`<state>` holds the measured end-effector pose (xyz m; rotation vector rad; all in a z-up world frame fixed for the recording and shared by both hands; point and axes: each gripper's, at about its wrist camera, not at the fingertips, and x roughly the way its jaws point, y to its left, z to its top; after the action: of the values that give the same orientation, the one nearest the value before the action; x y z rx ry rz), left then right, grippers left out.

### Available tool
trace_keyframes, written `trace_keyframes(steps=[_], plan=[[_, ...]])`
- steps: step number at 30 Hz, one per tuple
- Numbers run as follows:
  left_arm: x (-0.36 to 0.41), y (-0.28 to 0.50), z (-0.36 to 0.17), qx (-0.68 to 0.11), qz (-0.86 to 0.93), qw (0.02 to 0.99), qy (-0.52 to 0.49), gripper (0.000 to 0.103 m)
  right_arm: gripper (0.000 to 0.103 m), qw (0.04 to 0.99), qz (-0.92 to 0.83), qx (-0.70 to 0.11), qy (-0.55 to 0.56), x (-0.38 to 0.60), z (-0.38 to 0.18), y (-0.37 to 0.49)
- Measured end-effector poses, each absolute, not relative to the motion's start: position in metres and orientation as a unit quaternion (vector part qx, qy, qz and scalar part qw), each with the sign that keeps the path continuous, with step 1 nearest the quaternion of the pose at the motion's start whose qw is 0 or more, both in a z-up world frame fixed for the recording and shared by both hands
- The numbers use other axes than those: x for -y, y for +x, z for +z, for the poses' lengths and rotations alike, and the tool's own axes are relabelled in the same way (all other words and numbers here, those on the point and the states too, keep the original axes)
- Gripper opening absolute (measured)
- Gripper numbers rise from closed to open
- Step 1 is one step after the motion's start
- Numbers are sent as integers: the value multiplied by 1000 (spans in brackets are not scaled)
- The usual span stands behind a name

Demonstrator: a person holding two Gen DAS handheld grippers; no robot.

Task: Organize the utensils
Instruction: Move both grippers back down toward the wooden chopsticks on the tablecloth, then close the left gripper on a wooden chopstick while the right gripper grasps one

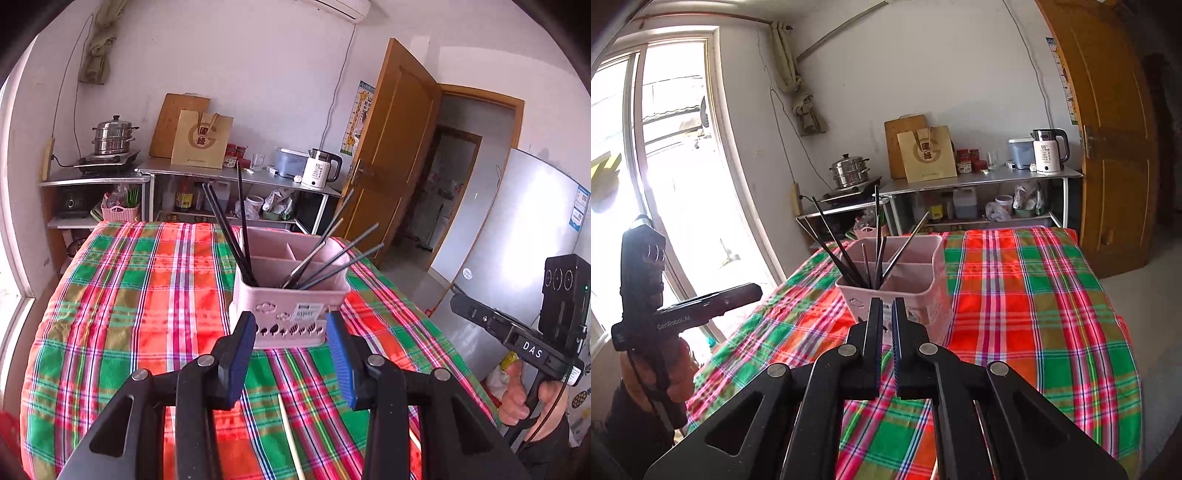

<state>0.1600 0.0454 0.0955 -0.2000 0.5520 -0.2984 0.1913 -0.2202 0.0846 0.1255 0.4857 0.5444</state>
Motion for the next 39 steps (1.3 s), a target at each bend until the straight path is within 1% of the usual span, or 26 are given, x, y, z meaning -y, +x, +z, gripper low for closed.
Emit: trace_keyframes(steps=[6,16,24,32,39], plan=[[-36,127,65,-293,-142,941,-93,40,5,931,257,-253,51,228,64,164],[-27,109,34,-325,-140,931,-83,40,5,928,251,-272,37,233,40,147],[-18,124,13,-361,-131,921,-70,40,5,920,246,-305,32,232,19,159],[-5,167,-16,-425,-127,895,-57,40,5,907,224,-356,10,224,-9,188],[1,195,-36,-452,-121,882,-47,40,5,893,210,-399,-7,218,-32,218]])
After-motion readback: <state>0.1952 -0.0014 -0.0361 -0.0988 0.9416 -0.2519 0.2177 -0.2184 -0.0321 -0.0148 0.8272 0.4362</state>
